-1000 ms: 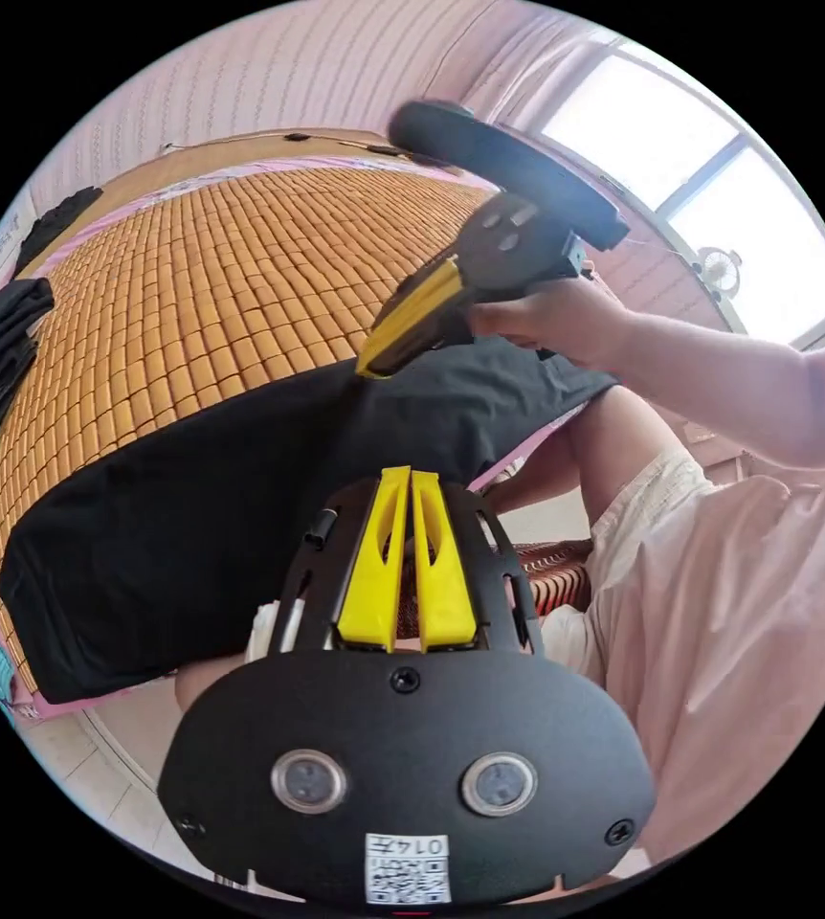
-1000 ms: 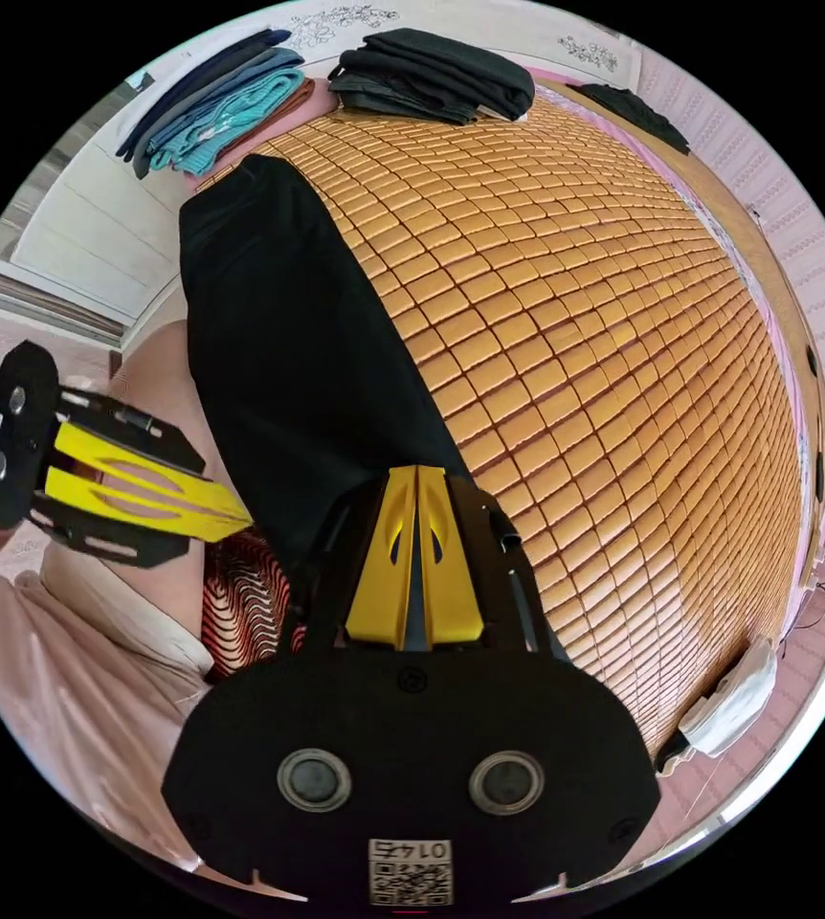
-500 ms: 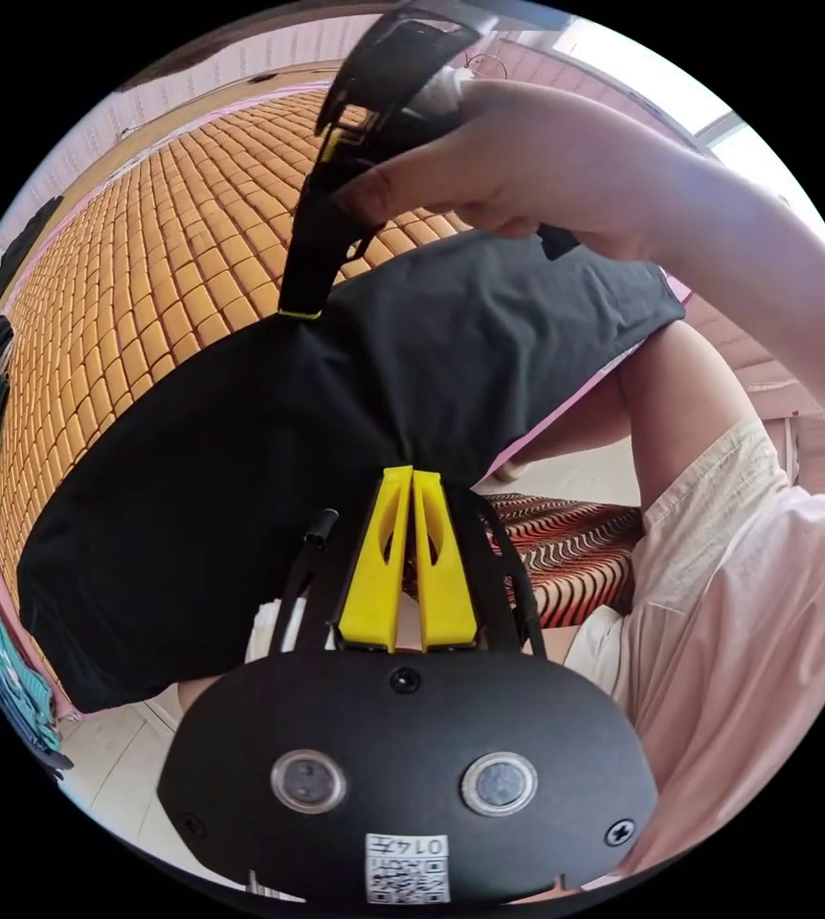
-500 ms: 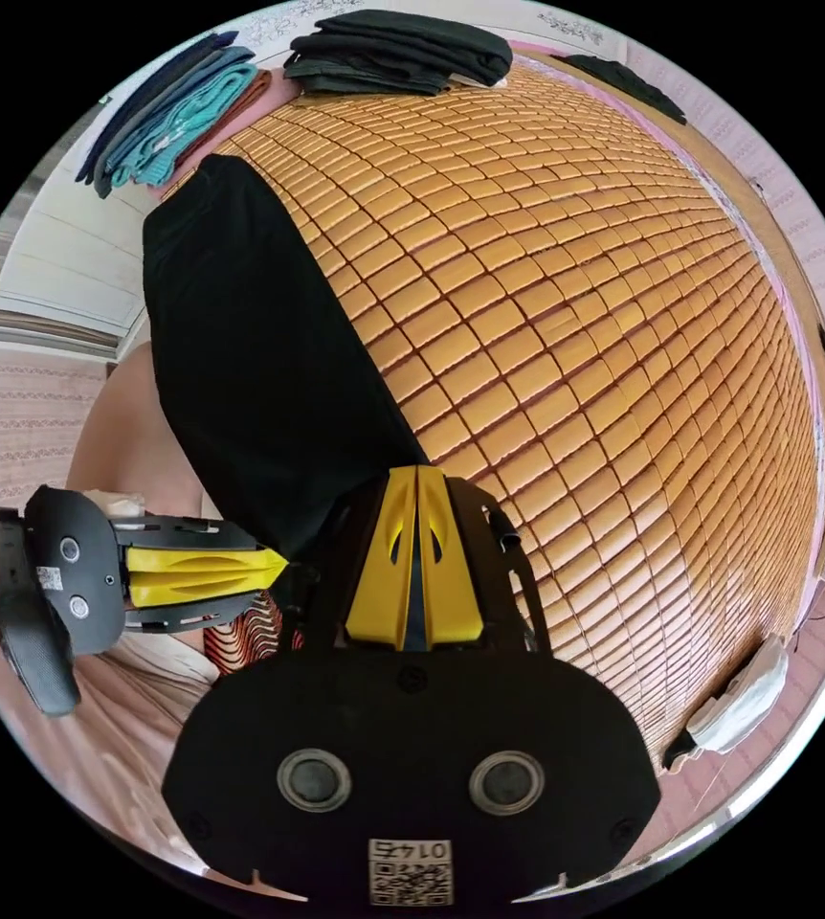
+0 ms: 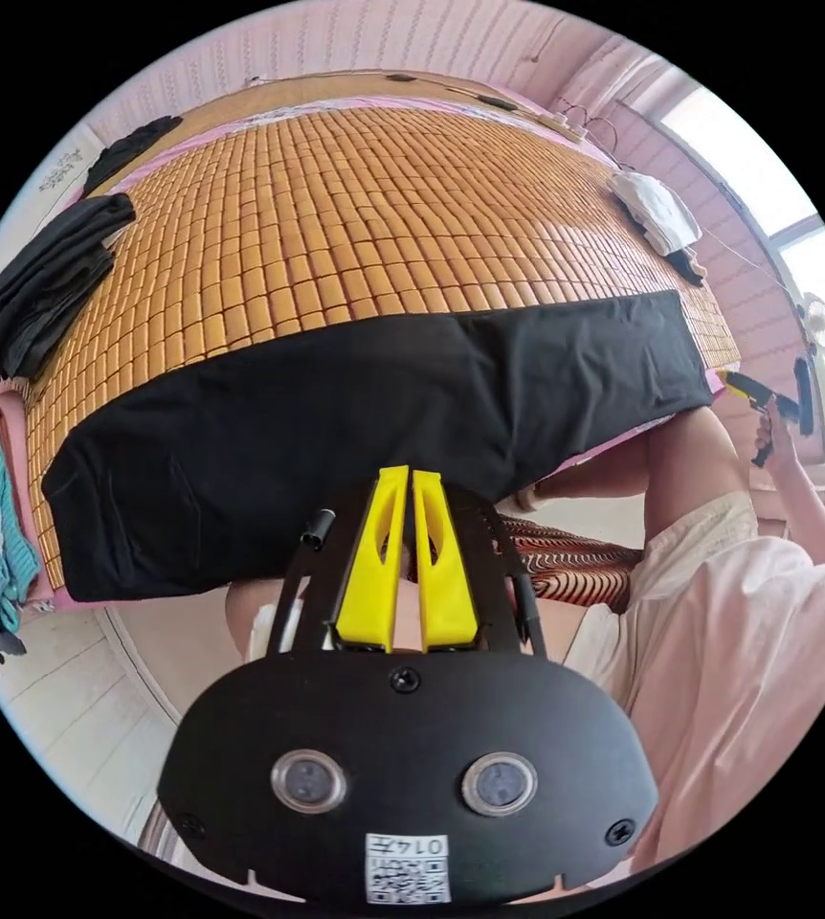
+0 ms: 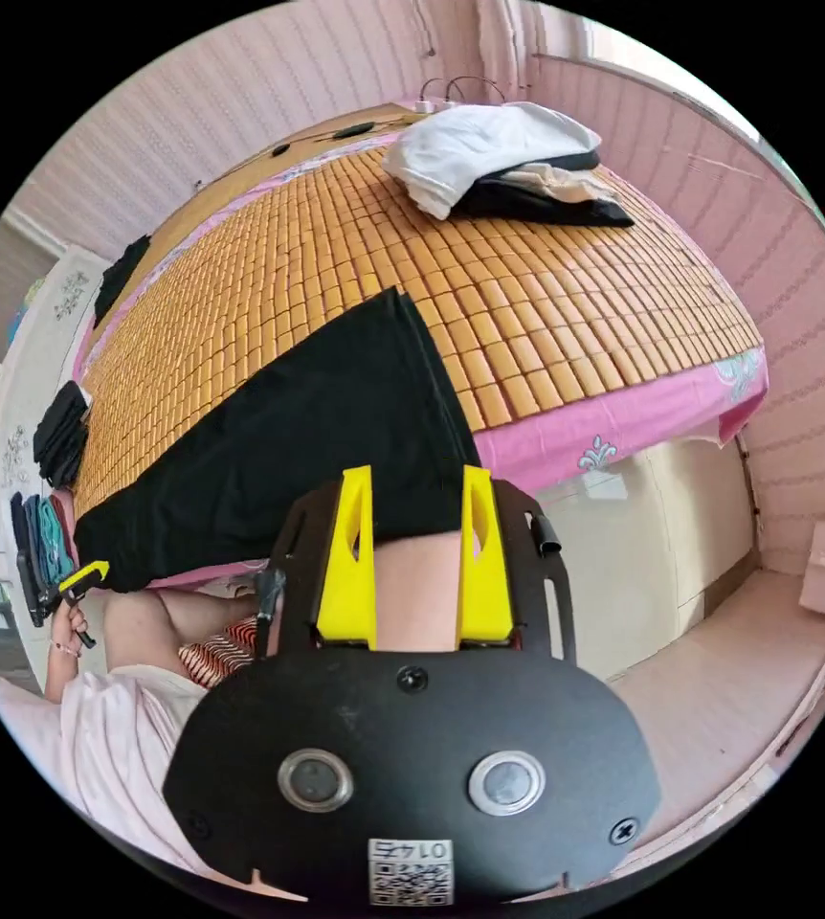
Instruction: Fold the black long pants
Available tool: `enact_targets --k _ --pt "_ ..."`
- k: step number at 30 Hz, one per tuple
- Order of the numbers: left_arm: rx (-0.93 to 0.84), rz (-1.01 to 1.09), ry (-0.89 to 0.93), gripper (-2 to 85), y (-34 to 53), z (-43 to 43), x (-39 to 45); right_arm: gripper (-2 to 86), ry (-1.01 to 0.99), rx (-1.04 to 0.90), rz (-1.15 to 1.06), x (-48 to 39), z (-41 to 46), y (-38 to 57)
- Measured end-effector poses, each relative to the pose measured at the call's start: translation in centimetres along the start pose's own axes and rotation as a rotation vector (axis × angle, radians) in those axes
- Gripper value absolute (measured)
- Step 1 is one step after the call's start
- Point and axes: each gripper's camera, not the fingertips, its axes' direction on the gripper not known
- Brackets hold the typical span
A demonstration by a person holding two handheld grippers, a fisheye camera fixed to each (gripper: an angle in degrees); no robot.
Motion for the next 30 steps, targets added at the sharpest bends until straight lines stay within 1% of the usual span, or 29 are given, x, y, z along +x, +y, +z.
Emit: enact_targets --k 1,3,8,10,11,13,15,20,22,25,30 --pt "0.000 -0.036 -0.012 -0.9 -0.1 -0.1 -0.5 14.8 -0.056 -0.005 0.081 3.9 0.7 0.9" --pt "0.002 -0.076 -0.037 -0.9 -0.2 -0.2 -1.1 15.7 -0.126 -0.013 0.148 8.2 2.1 1.9" --pt "-0.031 -0.141 -0.051 -1.0 -1.1 0.8 -1.7 13.2 -0.339 -0.127 0.195 15.6 7.2 3.1" --pt "-0.054 -0.149 -0.047 -1.0 -1.7 1.5 -1.7 6.4 -0.380 -0.074 0.213 18.4 7.4 4.0" --pt "-0.063 -0.149 -0.052 -1.0 -1.8 1.7 -1.6 5.4 -0.398 -0.047 0.217 19.0 7.3 4.3" --pt "-0.092 -0.140 -0.065 -1.0 -2.4 2.5 -1.3 3.4 -0.505 0.013 0.224 21.5 7.5 5.0" --pt "-0.112 -0.137 -0.073 -1.0 -2.7 3.1 -1.1 2.6 -0.565 0.022 0.230 23.1 8.0 5.4" --pt "-0.114 -0.148 -0.067 -1.0 -3.2 3.7 -1.0 1.6 -0.614 0.082 0.238 26.2 8.3 6.0" --pt "-0.117 -0.131 -0.053 -1.0 -3.6 4.1 -0.5 1.4 -0.695 0.166 0.267 27.6 7.8 5.9" --pt "-0.105 -0.088 0.002 -1.0 -4.7 4.5 0.7 1.3 -0.742 0.283 0.270 28.9 5.9 4.6" --pt "-0.063 0.018 0.142 -1.0 -7.5 5.8 5.3 1.3 -0.702 0.465 0.172 29.3 -0.6 0.2"
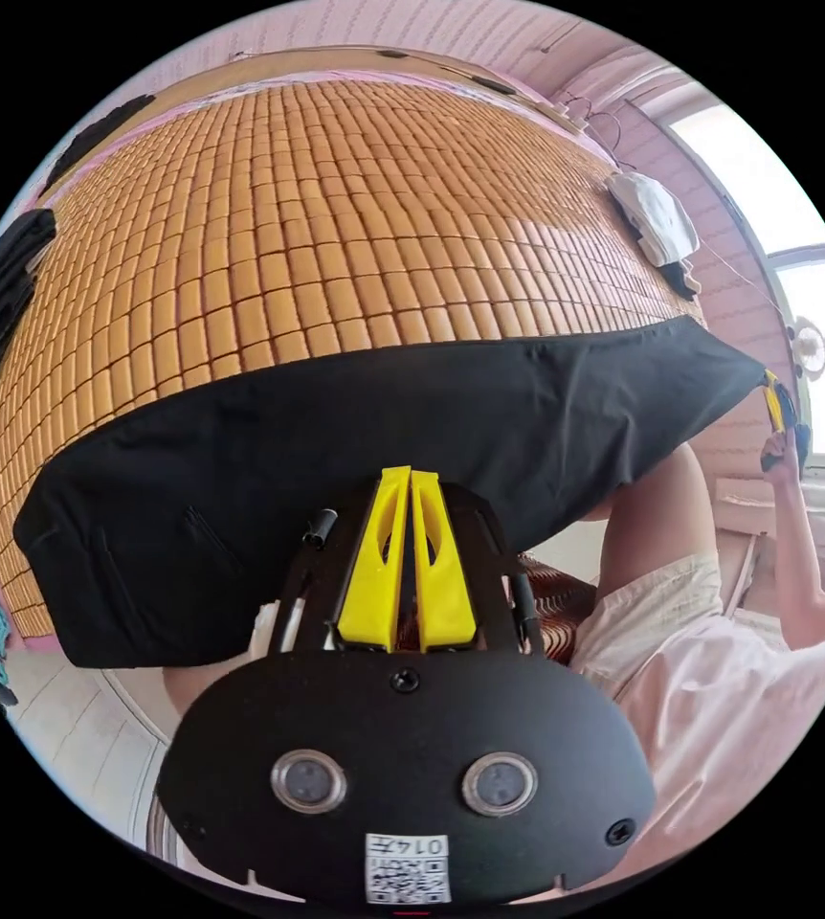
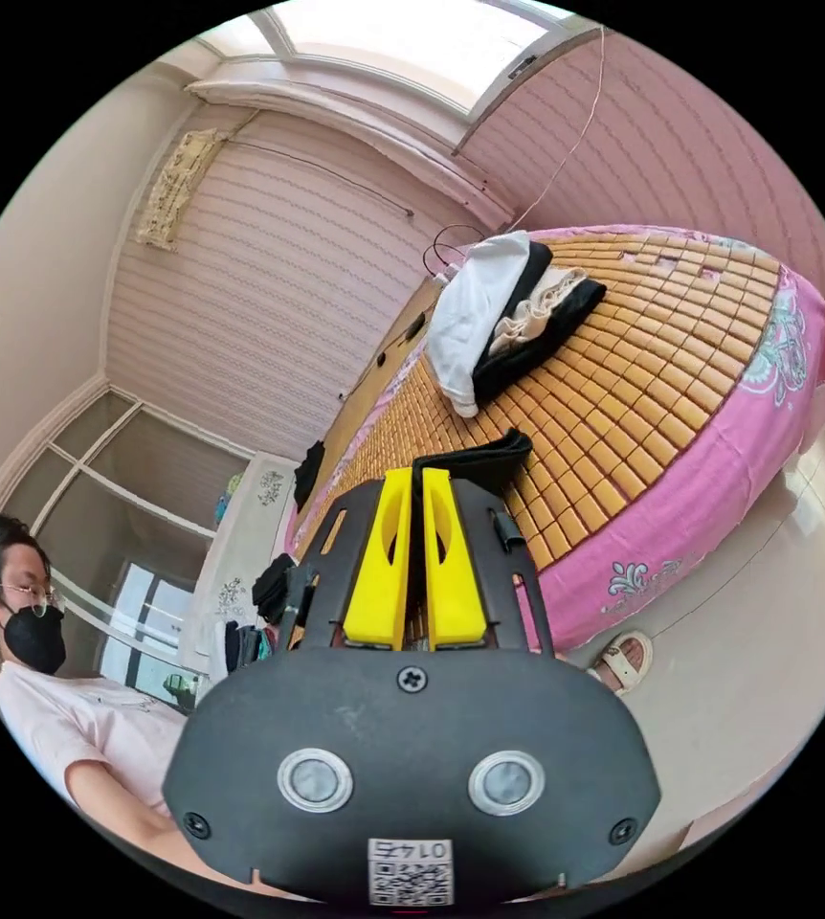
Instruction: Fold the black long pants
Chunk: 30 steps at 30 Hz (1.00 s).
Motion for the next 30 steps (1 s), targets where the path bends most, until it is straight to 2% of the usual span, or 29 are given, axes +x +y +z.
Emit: enact_targets --k 5,8,12,15,16,19,24,30 --pt "-0.003 0.126 0.160 -1.0 -2.5 3.1 5.3 1.4 -0.052 0.059 -0.267 -9.6 0.2 -6.0" --pt "0.064 0.126 0.226 -1.0 -2.4 2.2 5.8 1.6 -0.172 -0.087 -0.497 -18.4 5.1 -6.7" --pt "0.236 0.040 0.280 -1.0 0.9 -2.9 1.5 2.3 -0.376 -0.524 -0.770 -29.9 17.7 0.3" --pt "0.304 -0.075 0.226 -1.0 4.8 -5.7 -3.1 4.0 -0.439 -0.848 -0.795 -33.3 28.6 9.9" --pt "0.311 -0.115 0.189 -1.0 6.6 -6.4 -4.7 4.7 -0.397 -0.992 -0.770 -33.1 32.8 13.8" --pt "0.295 -0.187 0.164 -0.8 10.3 -7.1 -7.5 5.8 -0.263 -1.200 -0.728 -32.4 38.9 20.0" --pt "0.257 -0.166 0.192 0.9 12.5 -6.1 -7.5 5.9 -0.084 -1.131 -0.818 -35.5 41.6 19.7" --pt "0.214 -0.083 0.247 6.3 9.9 -2.9 -4.4 7.8 0.103 -1.038 -1.011 -42.5 47.8 18.0"
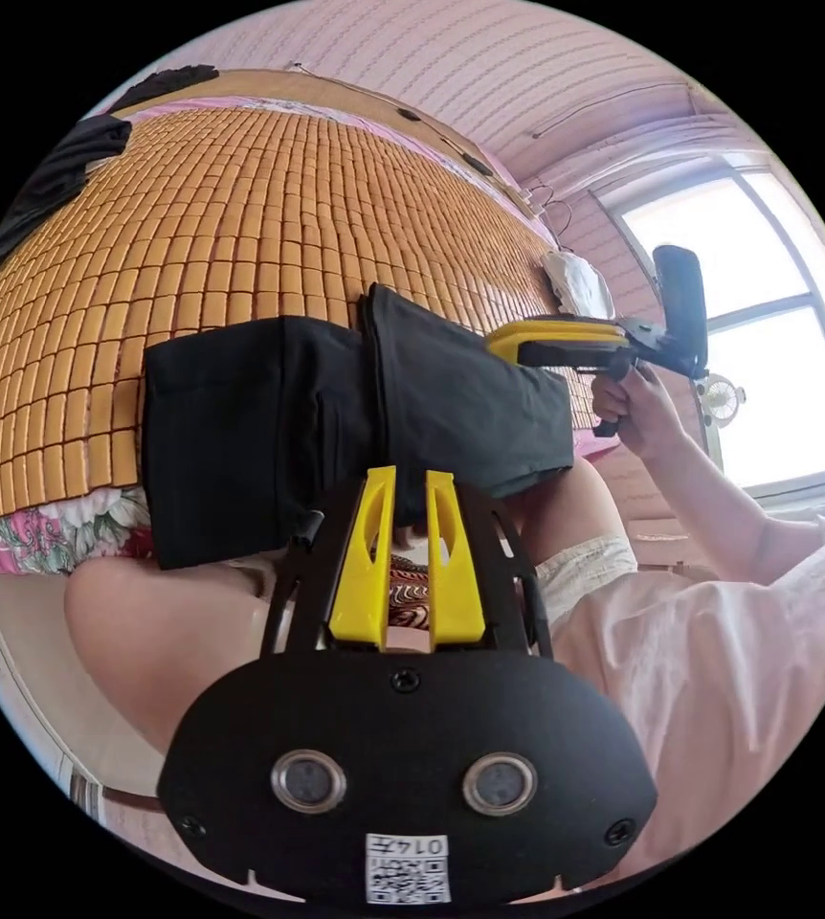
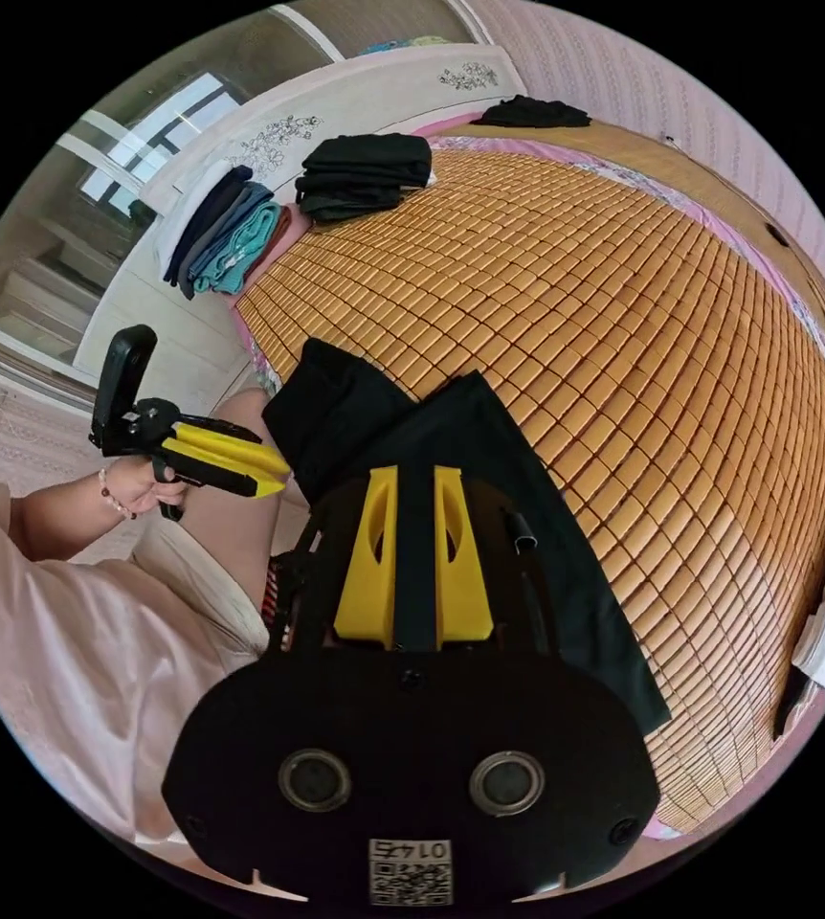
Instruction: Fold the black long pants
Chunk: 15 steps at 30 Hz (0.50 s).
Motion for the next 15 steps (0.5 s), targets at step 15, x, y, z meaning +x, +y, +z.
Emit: enact_targets --k 15 --pt "-0.110 0.060 -0.264 4.2 -1.5 5.2 2.8 -0.1 0.263 -0.190 0.010 -2.8 4.8 -16.1"
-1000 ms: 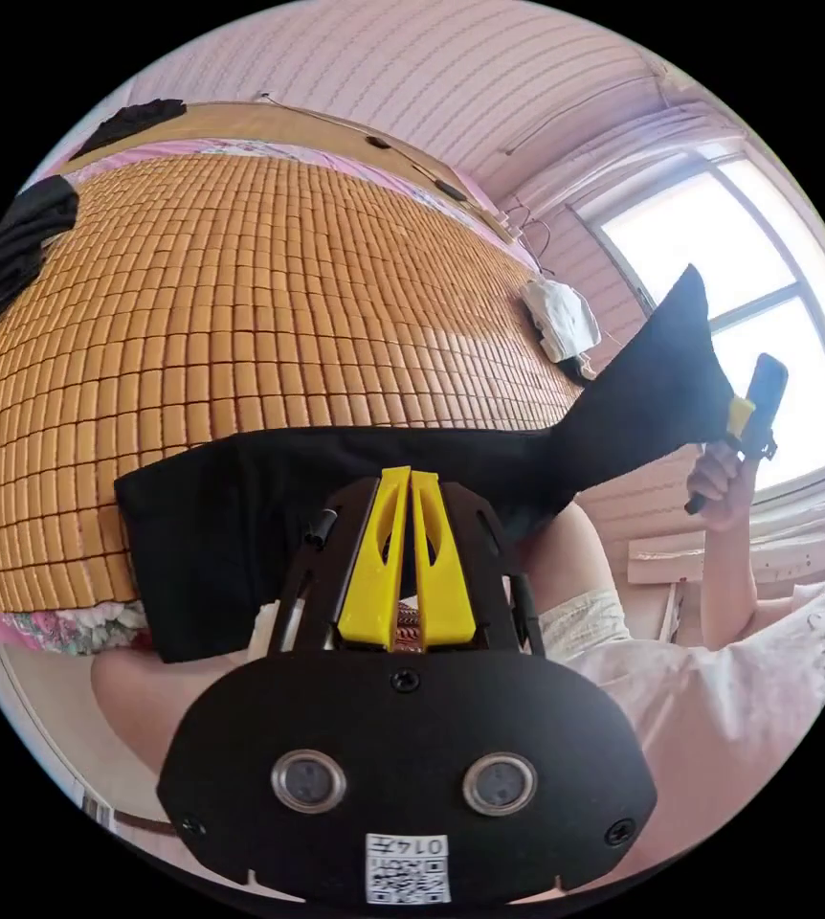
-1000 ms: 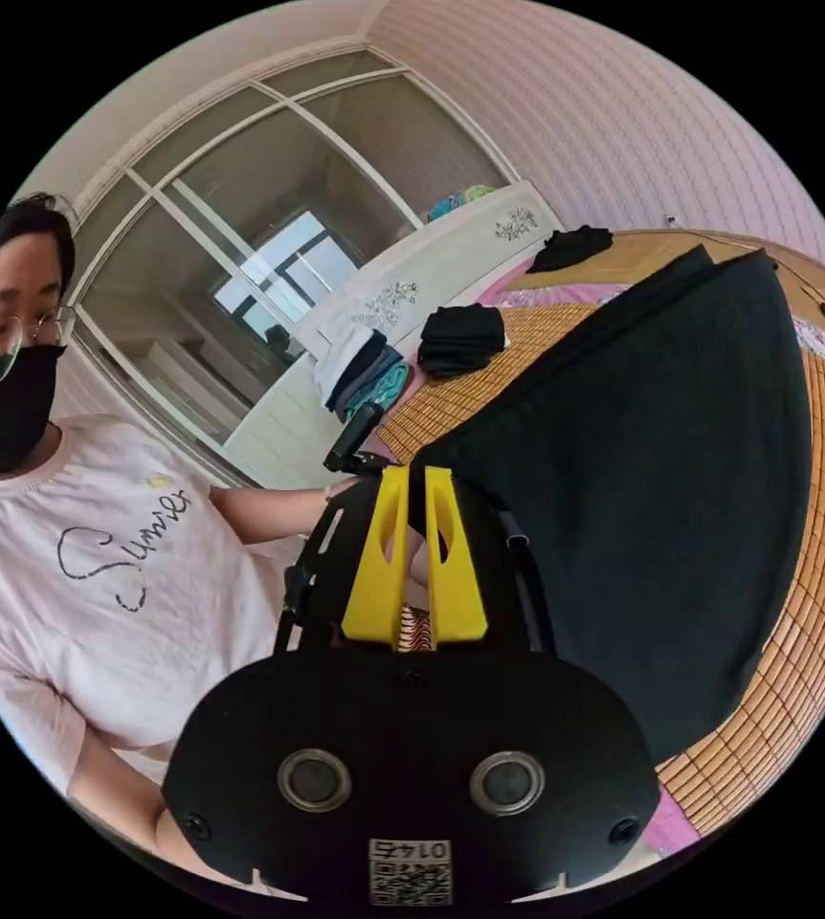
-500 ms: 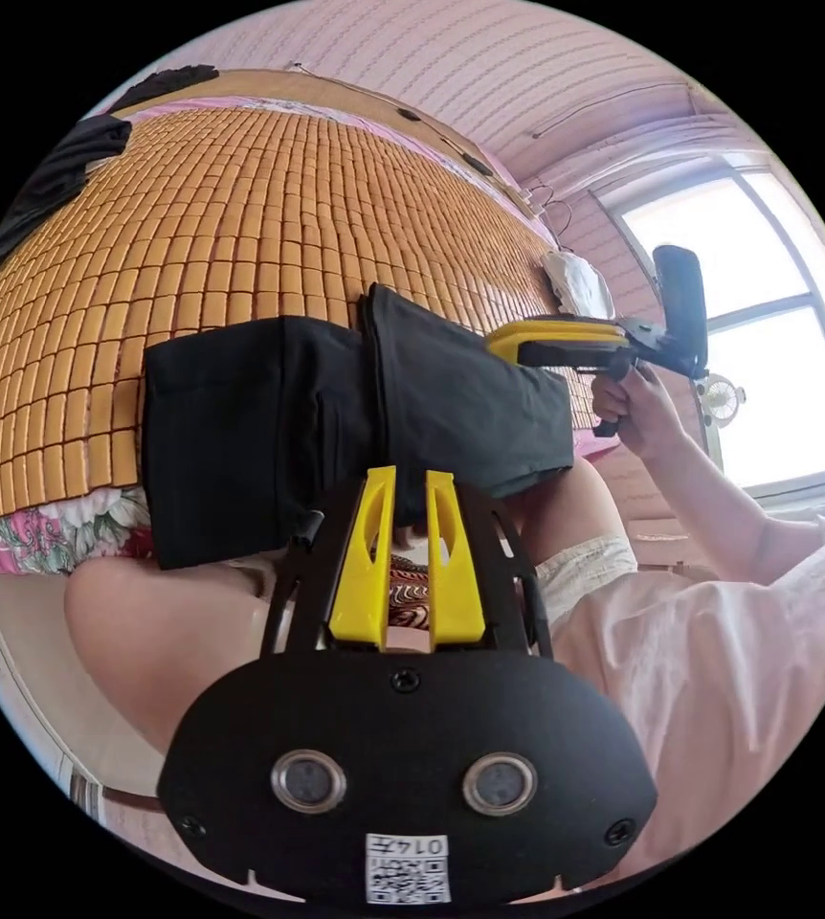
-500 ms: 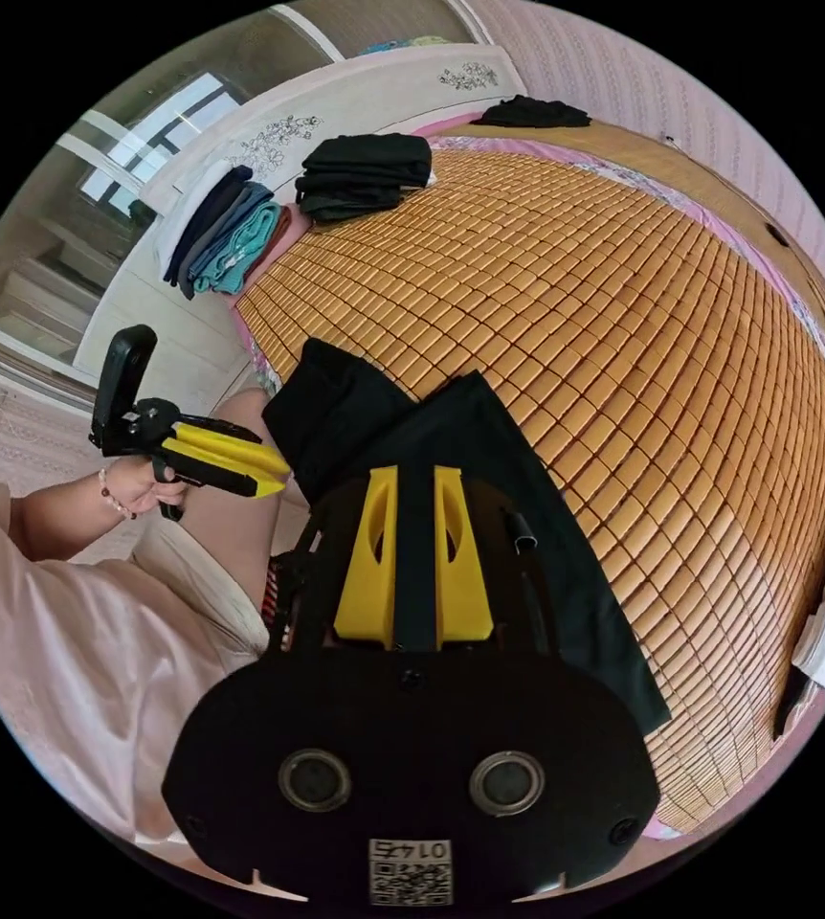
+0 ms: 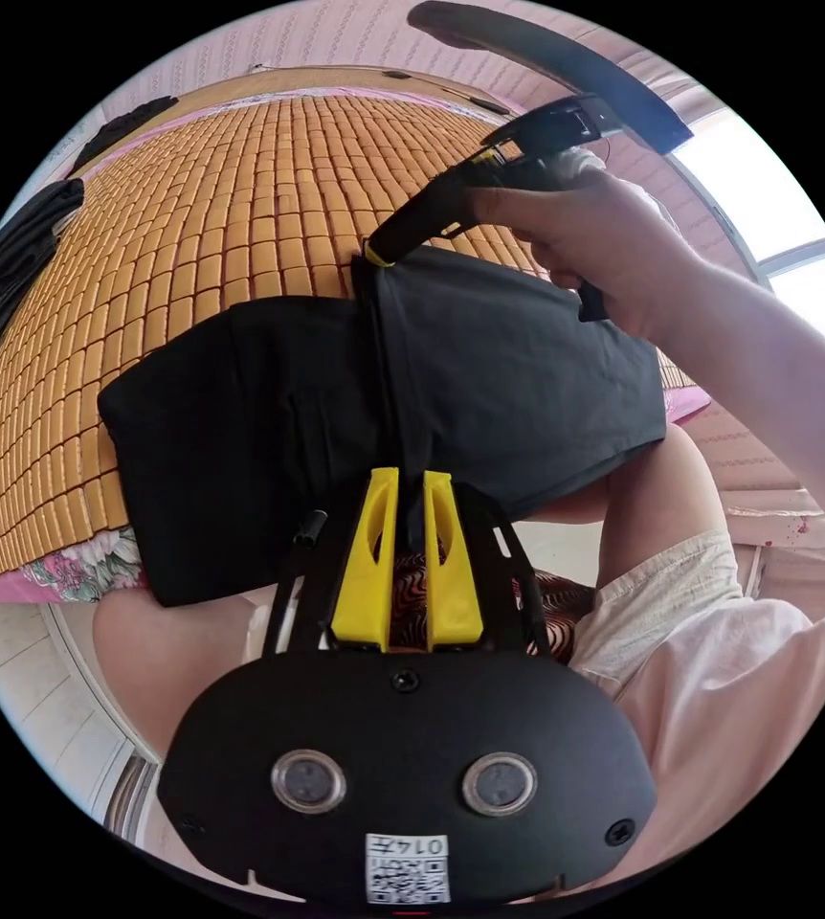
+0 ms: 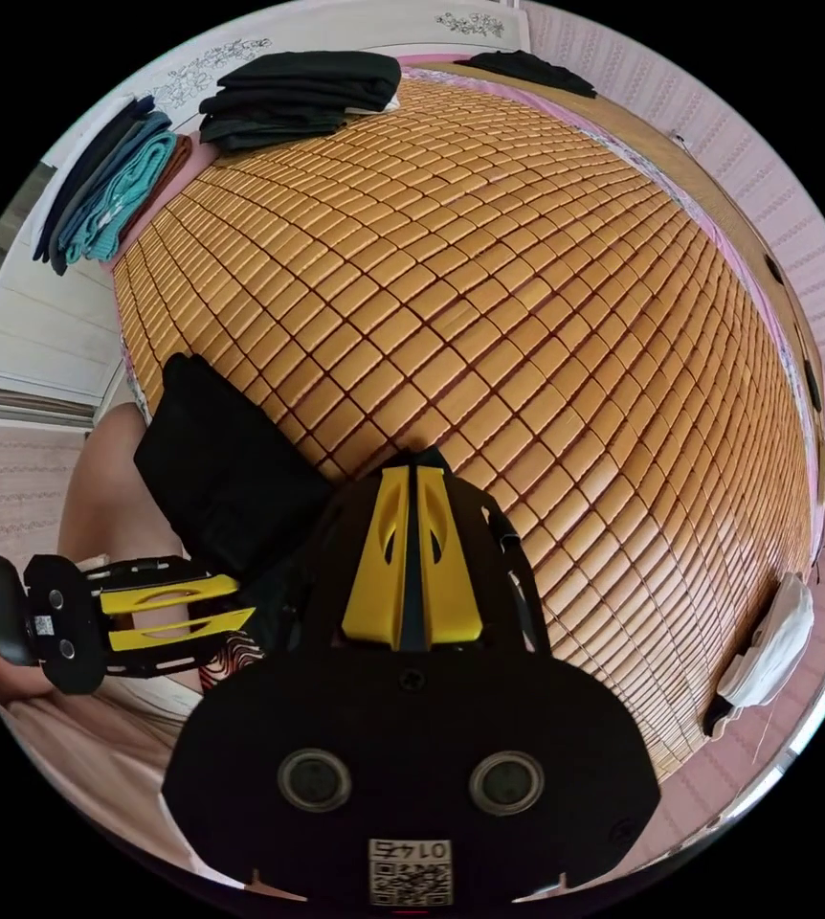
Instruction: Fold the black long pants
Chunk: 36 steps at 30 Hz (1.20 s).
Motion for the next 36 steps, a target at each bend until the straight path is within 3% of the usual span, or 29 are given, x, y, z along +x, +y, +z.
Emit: enact_targets --k 8,14,18,20,25,27,31,36 --pt "-0.026 0.085 0.001 1.2 -1.2 -0.1 0.1 -0.6 -0.109 -0.021 0.014 3.2 -1.4 -2.7" --pt "0.010 0.051 0.098 5.8 -0.4 -1.3 -1.1 2.7 -0.233 0.041 -0.022 4.5 -3.7 -1.5" --pt "0.129 -0.023 -0.041 7.7 0.8 -5.6 -4.4 9.5 -0.206 0.083 -0.057 5.7 -6.4 3.4" --pt "0.144 -0.081 -0.122 8.7 0.9 -6.4 -6.6 11.0 -0.163 0.119 0.020 7.1 -7.9 7.1" --pt "0.083 -0.168 -0.071 12.1 -0.8 -5.4 -10.6 13.1 0.035 0.134 0.612 14.9 -10.3 22.9" --pt "0.084 -0.188 -0.063 10.2 -1.2 -5.1 -10.9 13.0 -0.009 0.130 0.775 16.9 -9.7 27.3" --pt "0.054 -0.183 -0.111 3.8 -1.9 -4.9 -10.9 8.5 -0.201 0.100 0.841 18.4 -7.1 30.2" --pt "0.052 -0.158 -0.139 0.6 -2.8 -4.7 -10.4 1.8 -0.201 0.110 0.817 18.5 -7.1 30.6"
